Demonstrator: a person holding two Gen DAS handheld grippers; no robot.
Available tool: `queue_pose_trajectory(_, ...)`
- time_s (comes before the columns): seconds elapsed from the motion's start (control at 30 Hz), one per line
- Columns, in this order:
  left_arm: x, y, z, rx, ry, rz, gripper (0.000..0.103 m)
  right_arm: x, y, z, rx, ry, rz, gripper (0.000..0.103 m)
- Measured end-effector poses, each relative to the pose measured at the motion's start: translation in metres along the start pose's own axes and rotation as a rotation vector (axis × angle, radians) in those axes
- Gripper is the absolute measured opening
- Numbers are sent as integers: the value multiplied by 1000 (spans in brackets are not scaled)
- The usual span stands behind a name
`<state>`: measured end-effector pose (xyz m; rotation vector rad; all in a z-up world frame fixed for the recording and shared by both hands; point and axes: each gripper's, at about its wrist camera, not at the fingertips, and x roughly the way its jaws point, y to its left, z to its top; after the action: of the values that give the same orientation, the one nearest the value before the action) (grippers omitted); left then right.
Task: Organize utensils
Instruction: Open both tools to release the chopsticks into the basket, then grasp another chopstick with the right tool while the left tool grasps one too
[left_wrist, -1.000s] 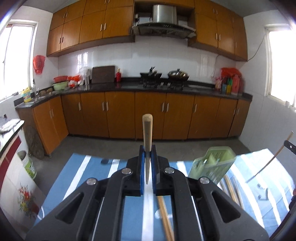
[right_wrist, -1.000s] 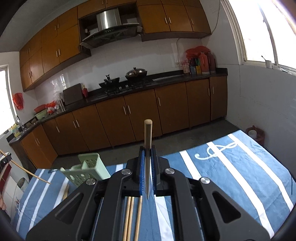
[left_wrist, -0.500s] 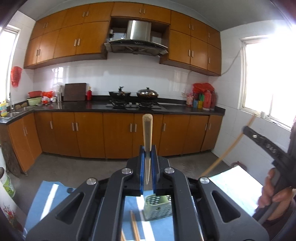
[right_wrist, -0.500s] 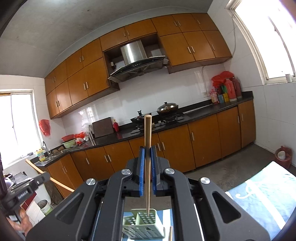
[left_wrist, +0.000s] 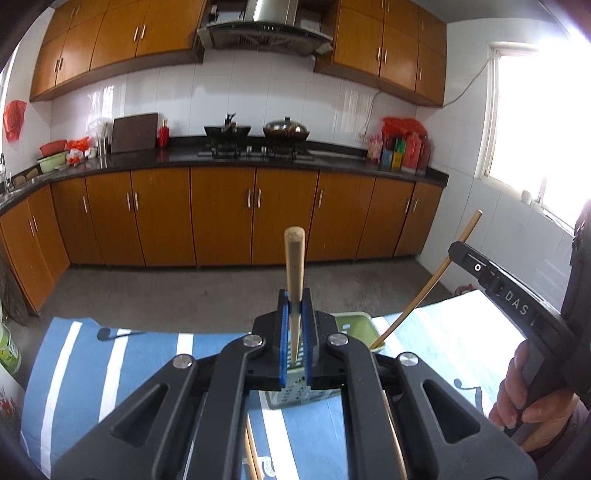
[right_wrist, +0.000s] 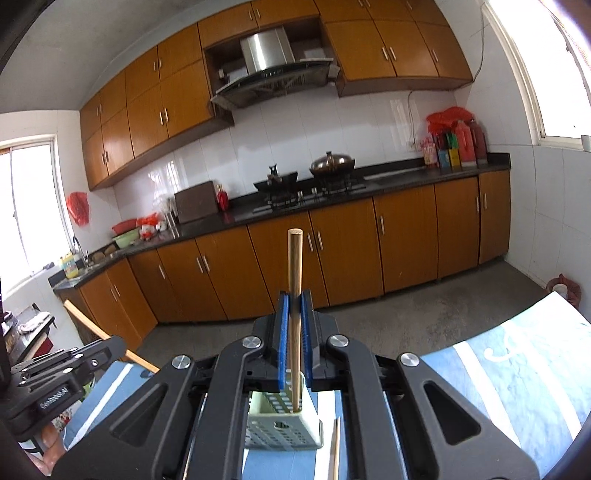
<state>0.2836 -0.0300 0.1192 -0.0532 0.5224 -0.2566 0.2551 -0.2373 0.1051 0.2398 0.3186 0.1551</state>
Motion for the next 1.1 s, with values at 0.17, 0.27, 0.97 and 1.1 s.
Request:
queue_pose_trajectory(0.17, 7, 6, -9, -2, 25, 19, 10, 3, -3, -7, 7, 37, -6, 8)
queue_pose_trajectory(0.27, 5, 11, -7, -13, 21, 33, 22, -2, -4, -7, 9, 37, -10, 10)
queue_pose_trajectory(0.97, -62, 94, -133, -126, 120, 227, 45, -22, -88, -151, 94, 431, -164, 32)
queue_pose_trajectory(1.1, -42, 113, -176, -198, 242, 215, 45, -9, -76, -184, 56, 526, -119, 25)
